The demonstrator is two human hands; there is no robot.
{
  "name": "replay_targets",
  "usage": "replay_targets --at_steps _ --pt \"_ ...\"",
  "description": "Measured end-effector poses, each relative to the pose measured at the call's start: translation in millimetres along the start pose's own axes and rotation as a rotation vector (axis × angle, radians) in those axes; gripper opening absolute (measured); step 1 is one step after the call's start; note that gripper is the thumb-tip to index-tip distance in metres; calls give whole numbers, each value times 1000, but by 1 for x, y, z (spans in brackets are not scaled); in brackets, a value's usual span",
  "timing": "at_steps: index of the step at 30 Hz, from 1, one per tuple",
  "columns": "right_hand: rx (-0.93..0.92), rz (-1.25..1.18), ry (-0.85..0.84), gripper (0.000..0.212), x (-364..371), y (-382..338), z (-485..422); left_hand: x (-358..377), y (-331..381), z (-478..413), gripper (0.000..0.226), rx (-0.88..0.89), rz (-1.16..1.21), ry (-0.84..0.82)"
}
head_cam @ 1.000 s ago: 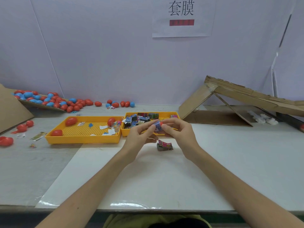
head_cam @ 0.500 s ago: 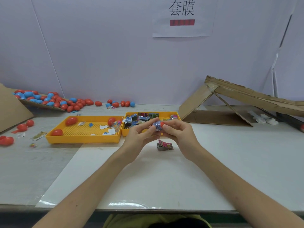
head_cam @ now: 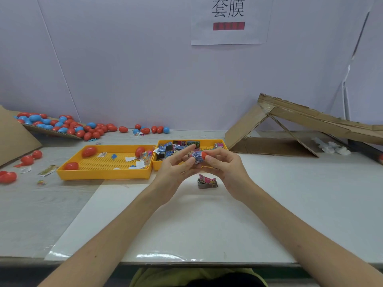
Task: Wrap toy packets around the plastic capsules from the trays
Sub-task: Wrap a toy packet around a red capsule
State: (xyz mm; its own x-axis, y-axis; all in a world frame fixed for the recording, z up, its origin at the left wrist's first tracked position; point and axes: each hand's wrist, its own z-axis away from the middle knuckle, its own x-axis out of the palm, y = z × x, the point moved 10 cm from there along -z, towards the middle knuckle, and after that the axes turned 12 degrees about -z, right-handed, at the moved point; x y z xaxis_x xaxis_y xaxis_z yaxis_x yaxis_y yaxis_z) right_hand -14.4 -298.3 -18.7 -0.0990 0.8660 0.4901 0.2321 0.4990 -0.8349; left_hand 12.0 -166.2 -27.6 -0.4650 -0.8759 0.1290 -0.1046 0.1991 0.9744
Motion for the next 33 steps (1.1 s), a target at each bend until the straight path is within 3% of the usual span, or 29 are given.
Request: replay_targets --at_steps 3,7,10,19,26,30,33 --pt "-19 4 13 19 0 -2 -1 -5 1 0 33 10 -20 42" --pt "7 -31 8 41 4 0 0 -7 3 0 43 19 -13 58" --pt "22 -13 -27 32 6 1 1 -9 1 0 40 11 12 55" --pt "-17 69 7 30 1 -3 1 -8 4 2 40 36 -60 65" --pt "-60 117 20 26 0 -5 1 -7 4 2 26 30 -80 63" --pt "-71 107 10 24 2 -6 0 0 6 3 41 26 8 7" --pt "-40 80 -9 30 4 -3 0 -2 7 3 40 26 5 30"
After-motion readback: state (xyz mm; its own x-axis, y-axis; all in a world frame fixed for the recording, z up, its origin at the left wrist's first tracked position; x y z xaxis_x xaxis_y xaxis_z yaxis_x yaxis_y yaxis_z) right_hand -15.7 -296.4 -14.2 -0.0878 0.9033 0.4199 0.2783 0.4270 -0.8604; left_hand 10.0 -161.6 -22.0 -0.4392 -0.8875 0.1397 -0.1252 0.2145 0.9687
